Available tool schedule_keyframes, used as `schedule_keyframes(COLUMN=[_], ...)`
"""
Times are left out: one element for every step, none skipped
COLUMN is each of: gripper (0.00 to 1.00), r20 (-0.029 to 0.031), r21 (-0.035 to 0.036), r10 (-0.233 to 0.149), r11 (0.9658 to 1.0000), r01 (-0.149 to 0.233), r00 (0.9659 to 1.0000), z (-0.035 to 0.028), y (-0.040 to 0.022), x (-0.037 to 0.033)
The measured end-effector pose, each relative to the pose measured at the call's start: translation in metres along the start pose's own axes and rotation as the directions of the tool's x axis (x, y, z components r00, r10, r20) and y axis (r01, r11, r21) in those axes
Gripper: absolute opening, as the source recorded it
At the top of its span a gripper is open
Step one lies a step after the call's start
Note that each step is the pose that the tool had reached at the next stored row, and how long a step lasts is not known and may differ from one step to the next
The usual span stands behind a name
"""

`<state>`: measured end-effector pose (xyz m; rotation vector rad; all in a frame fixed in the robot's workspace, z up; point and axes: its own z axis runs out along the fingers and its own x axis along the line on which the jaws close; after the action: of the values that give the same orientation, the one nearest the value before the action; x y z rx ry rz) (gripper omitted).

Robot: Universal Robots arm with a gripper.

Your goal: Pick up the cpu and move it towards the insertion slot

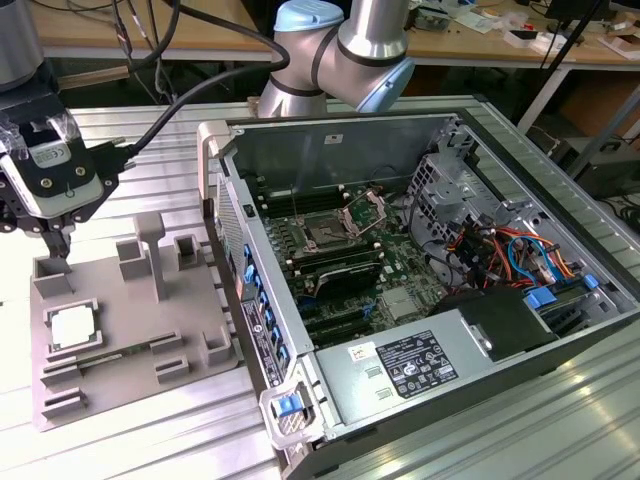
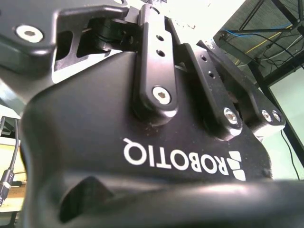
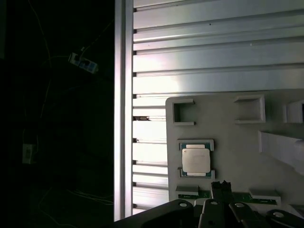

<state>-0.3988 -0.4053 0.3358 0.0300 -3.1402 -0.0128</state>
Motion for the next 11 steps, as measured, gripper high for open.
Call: schedule_keyframes(gripper=[0.11,0.11,0.11,0.11,0.11,0.11,0.11,0.11,0.11,0.11,0.11], r20=[-0.0001,0.0000,0.0000,0.0000,0.0001,0.0001,0.0000,0.0000,0.0000,0.0001,0.0000], r21=[0.0001,0.0001,0.0001,0.0001,0.0000,0.0000,0.0001,0.0001,0.0001,0.0000,0.0000], r10=[0.000,0.000,0.000,0.000,0.000,0.000,0.000,0.000,0.000,0.000,0.000], r11=[1.0000,1.0000,1.0000,1.0000,1.0000,1.0000,1.0000,1.0000,1.0000,1.0000,1.0000], r01=[0.000,0.000,0.000,0.000,0.000,0.000,0.000,0.000,0.000,0.000,0.000], r00=[1.0000,1.0000,1.0000,1.0000,1.0000,1.0000,1.0000,1.0000,1.0000,1.0000,1.0000], z=[0.0001,0.0004,0.0005,0.0008,0.0010,0.0024,0.0035,0.0036,0.0038,0.0040,0.0041], y=[0.0000,0.0000,0.0000,0.0000,0.0000,0.0000,0.0000,0.0000,-0.0001,-0.0001,0.0000], x=[0.0000,0.0000,0.0000,0.0000,0.0000,0.0000,0.0000,0.0000,0.0000,0.0000,0.0000])
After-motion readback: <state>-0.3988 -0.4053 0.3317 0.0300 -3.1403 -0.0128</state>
